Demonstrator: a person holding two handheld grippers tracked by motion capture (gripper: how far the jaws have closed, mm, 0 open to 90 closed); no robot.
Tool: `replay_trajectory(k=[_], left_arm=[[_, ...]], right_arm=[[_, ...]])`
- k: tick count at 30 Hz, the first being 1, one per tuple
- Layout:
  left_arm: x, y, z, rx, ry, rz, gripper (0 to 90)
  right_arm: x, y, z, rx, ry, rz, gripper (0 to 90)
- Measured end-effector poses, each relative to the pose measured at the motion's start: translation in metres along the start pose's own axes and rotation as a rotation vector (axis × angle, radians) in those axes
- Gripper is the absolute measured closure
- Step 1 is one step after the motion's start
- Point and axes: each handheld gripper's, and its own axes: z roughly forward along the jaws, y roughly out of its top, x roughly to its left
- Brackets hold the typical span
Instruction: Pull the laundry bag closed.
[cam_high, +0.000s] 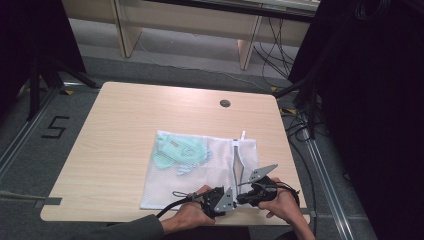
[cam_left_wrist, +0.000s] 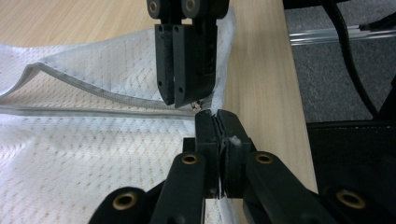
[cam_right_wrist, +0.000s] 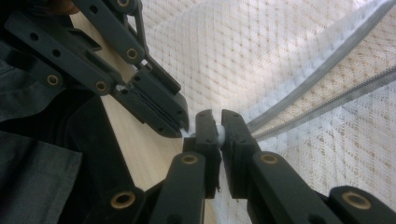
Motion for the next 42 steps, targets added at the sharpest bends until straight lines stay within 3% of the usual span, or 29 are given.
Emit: replay_trajectory(k=[4,6,7,8,9,10,11,12,14,15,17,20,21,22,23,24,25,27,28,30,32,33,34,35,36,38,39,42], left_arm=[[-0.0016,-0.0011,0.0021,-0.009,-0.011,-0.046,86.6],[0.0012,-0.0013,0.0012,0.016,-0.014,-0.031,83.0],[0.0,-0.0021,0.0034,-0.014,-0.004,-0.067,82.1],[0.0018,-0.0026,0.0023,0.006,-0.004,-0.044,82.0],[0.0012,-0.0035,0.0027,0.008,-0.012,-0.053,82.4],[0.0016,-0.0038,0.0021,0.019,-0.016,-0.036,84.2],[-0.001,-0.0043,0.0042,-0.01,-0.008,-0.061,85.5],[0.0003,-0.0039,0.003,0.008,-0.002,-0.017,86.7],[-0.0032,-0.0046,0.0045,-0.011,0.005,-0.029,87.7],[-0.0013,-0.004,0.0025,0.018,-0.011,0.003,87.8],[-0.0011,-0.0036,0.0027,0.009,0.01,0.015,87.9],[-0.0015,-0.0034,0.0034,0.02,-0.007,0.004,87.5],[-0.0014,-0.0033,0.004,0.007,0.005,-0.004,86.6],[-0.0001,-0.003,0.0029,0.02,0.001,0.012,85.7],[-0.0019,-0.0035,0.0045,-0.003,0.006,-0.03,84.3],[-0.0001,-0.0033,0.0038,0.008,0.006,-0.019,83.2],[0.0003,-0.0036,0.0043,0.008,-0.015,-0.036,82.7],[0.0008,-0.0037,0.0052,-0.005,-0.01,-0.032,83.7],[0.0015,-0.0038,0.0042,0.022,-0.03,-0.01,85.2],[-0.0015,-0.0044,0.0063,-0.007,-0.012,-0.033,86.4],[-0.0006,-0.0041,0.0049,0.019,-0.019,0.019,87.4],[-0.0015,-0.004,0.0056,0.001,0.001,0.027,87.7],[-0.0019,-0.0041,0.005,0.017,-0.019,0.035,88.0],[-0.0014,-0.0036,0.0046,0.018,-0.006,0.059,88.0],[-0.0014,-0.0035,0.0042,0.025,-0.01,0.067,88.2],[-0.002,-0.0035,0.0042,0.022,-0.01,0.066,88.3],[-0.0042,-0.0039,0.0059,0.003,-0.014,0.034,88.3],[-0.0042,-0.0018,0.0035,0.017,-0.019,0.056,88.5]], right_arm=[[-0.0002,-0.0001,-0.0001,0.001,-0.002,0.001,86.6],[0.0008,0.0001,-0.0005,0.0,0.005,0.012,86.6],[0.0007,0.0002,-0.0012,-0.001,0.006,0.011,86.5],[0.0009,0.0003,-0.0016,0.001,0.007,0.015,86.6],[0.0009,0.0002,-0.0017,-0.001,0.008,0.016,86.5],[0.0009,0.0002,-0.0016,0.0,0.006,0.018,86.5],[0.0008,0.0003,-0.0016,0.0,0.006,0.017,86.5],[0.0007,0.0003,-0.0015,0.0,0.008,0.014,86.5],[0.0007,0.0002,-0.0008,-0.002,0.003,0.011,86.6],[0.0007,0.0002,-0.0007,-0.002,0.002,0.012,86.6],[0.0004,-0.0001,-0.0001,0.001,0.001,0.01,86.5],[0.0,-0.0005,0.0003,0.004,0.006,0.011,86.6],[0.0001,-0.0003,0.0003,0.008,0.008,0.008,86.5],[0.0004,-0.0001,0.0003,0.01,0.009,0.008,86.5],[0.0005,0.0,0.0004,0.011,0.01,0.008,86.5],[0.0004,0.0,0.0004,0.009,0.011,0.008,86.5],[0.0001,0.0,0.0004,0.008,0.009,0.005,86.5],[0.0002,-0.0001,0.0005,0.008,0.011,0.008,86.5],[0.0004,0.0001,0.0003,0.008,0.01,0.009,86.5],[0.0006,0.0,0.0005,0.01,0.01,0.01,86.6],[0.0007,-0.0001,0.0007,0.011,0.013,0.009,86.5],[0.0006,0.0,0.0011,0.013,0.01,0.007,86.5],[-0.002,0.0004,0.0021,0.002,0.014,-0.033,86.6],[-0.0029,0.0004,0.003,-0.001,0.01,-0.05,86.6],[0.0004,-0.0004,0.0023,0.015,0.009,0.004,86.5],[-0.0003,-0.0005,0.0027,0.017,0.01,-0.002,86.6],[0.0,-0.0006,0.0028,0.019,0.009,0.0,86.6],[-0.0013,-0.0014,0.0046,0.033,-0.008,-0.002,86.6]])
